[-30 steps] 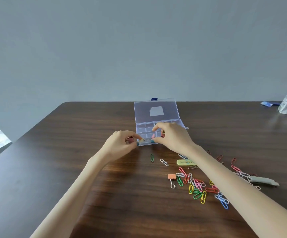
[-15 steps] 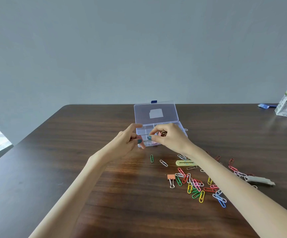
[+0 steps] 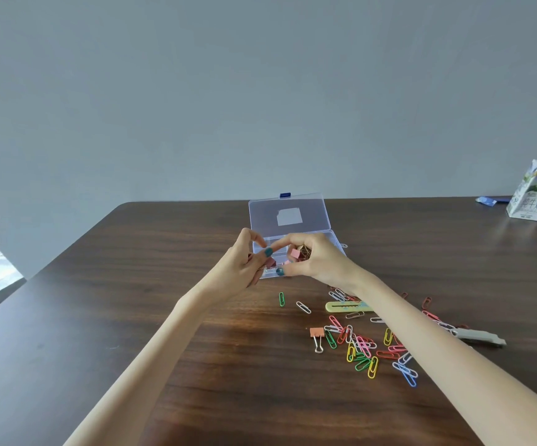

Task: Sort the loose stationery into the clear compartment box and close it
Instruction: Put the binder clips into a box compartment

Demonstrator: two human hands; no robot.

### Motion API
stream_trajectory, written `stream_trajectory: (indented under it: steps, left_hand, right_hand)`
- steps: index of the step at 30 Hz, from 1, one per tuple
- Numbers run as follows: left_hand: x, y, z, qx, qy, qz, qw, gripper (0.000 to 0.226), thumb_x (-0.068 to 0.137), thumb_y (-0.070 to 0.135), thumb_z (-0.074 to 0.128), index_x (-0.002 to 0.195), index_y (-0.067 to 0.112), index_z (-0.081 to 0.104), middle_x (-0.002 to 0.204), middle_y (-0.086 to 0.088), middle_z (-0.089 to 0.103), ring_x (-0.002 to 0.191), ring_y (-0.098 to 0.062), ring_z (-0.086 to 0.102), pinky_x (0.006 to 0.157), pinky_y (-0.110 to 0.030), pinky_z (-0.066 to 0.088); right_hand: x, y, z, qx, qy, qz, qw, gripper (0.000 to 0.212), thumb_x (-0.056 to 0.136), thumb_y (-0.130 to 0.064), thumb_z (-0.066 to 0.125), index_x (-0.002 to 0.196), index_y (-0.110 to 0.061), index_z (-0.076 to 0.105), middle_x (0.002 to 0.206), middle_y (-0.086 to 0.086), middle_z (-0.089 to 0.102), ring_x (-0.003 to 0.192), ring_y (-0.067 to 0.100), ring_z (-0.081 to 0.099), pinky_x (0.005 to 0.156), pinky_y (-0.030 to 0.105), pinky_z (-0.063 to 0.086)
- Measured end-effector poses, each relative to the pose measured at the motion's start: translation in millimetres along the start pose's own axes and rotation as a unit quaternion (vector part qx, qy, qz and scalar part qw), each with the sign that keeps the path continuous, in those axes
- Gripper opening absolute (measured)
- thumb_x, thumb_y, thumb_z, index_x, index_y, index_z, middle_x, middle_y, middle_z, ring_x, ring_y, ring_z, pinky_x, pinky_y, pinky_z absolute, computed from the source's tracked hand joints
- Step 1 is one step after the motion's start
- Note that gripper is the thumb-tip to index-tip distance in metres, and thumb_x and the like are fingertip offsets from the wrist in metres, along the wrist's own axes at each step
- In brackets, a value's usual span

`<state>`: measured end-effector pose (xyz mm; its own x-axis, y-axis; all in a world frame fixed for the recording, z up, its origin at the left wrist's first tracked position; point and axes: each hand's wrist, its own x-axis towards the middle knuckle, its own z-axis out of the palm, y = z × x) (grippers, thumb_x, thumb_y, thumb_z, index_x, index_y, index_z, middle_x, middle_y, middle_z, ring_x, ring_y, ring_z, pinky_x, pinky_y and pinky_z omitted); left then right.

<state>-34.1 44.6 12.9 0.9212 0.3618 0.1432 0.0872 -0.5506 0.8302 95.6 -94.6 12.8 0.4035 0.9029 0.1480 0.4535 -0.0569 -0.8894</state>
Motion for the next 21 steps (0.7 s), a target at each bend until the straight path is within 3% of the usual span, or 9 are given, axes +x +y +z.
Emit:
stream_trajectory:
  steps: [5, 10, 13, 15, 18, 21]
  left_hand:
    - [-0.5, -1.9, 2.9, -0.021, -0.022, 0.001, 1.000, 0.015, 0.102, 0.023, 0.041, 0.101, 0.010, 0.034, 0.043, 0.004, 0.045, 0.050, -0.020, 0.035, 0.051, -0.032, 0.032]
    - [3.0, -2.9, 4.1, -0.021, -0.028, 0.005, 0.999, 0.017, 0.103, 0.023, 0.039, 0.098, 0.010, 0.030, 0.049, 0.002, 0.059, 0.039, -0.018, 0.032, 0.045, -0.028, 0.031]
    - [4.0, -6.6, 2.2, 0.013, 0.018, 0.009, 1.000, 0.021, 0.102, 0.033, 0.035, 0.094, 0.014, 0.031, 0.060, -0.006, 0.067, 0.034, -0.017, 0.034, 0.042, -0.024, 0.036]
    - [5.2, -12.5, -0.7, 0.046, 0.063, 0.000, 0.997, 0.021, 0.103, 0.033, 0.033, 0.096, 0.013, 0.032, 0.063, -0.008, 0.067, 0.036, -0.010, 0.040, 0.045, -0.025, 0.037]
    - [7.4, -20.5, -5.7, 0.104, 0.113, -0.017, 0.988, 0.026, 0.102, 0.039, 0.032, 0.100, 0.014, 0.036, 0.063, 0.004, 0.062, 0.054, -0.008, 0.051, 0.056, -0.030, 0.040]
    - [8.1, -25.8, -8.8, 0.111, 0.104, -0.059, 0.987, 0.022, 0.100, 0.040, 0.034, 0.099, 0.019, 0.039, 0.071, 0.012, 0.050, 0.066, -0.014, 0.046, 0.064, -0.035, 0.037]
  right_hand:
    - [3.8, 0.9, -0.2, -0.025, 0.007, -0.007, 1.000, 0.030, 0.078, -0.018, 0.077, 0.106, -0.024, 0.069, 0.068, -0.028, 0.060, 0.066, -0.008, 0.054, 0.063, 0.009, 0.037]
    - [5.3, 4.2, -0.7, -0.041, 0.008, -0.011, 0.999, 0.027, 0.077, -0.019, 0.078, 0.103, -0.023, 0.068, 0.075, 0.004, 0.056, 0.065, 0.009, 0.048, 0.059, 0.016, 0.040]
    - [8.6, 8.0, -3.9, -0.058, 0.026, -0.005, 0.998, 0.025, 0.077, -0.014, 0.077, 0.100, -0.019, 0.067, 0.073, 0.000, 0.050, 0.061, 0.008, 0.045, 0.055, 0.012, 0.037]
    - [12.2, 12.0, -7.1, -0.077, 0.045, 0.001, 0.996, 0.024, 0.077, -0.013, 0.076, 0.099, -0.015, 0.067, 0.075, 0.000, 0.051, 0.062, 0.008, 0.045, 0.059, 0.018, 0.038]
    - [18.9, 19.5, -7.8, -0.132, 0.071, 0.010, 0.989, 0.022, 0.078, -0.016, 0.075, 0.098, -0.017, 0.066, 0.079, 0.000, 0.056, 0.068, 0.012, 0.050, 0.066, 0.031, 0.043]
    - [25.2, 23.2, -3.7, -0.191, 0.085, 0.024, 0.978, 0.020, 0.079, -0.021, 0.073, 0.097, -0.021, 0.065, 0.083, -0.001, 0.060, 0.072, 0.015, 0.055, 0.064, 0.032, 0.045]
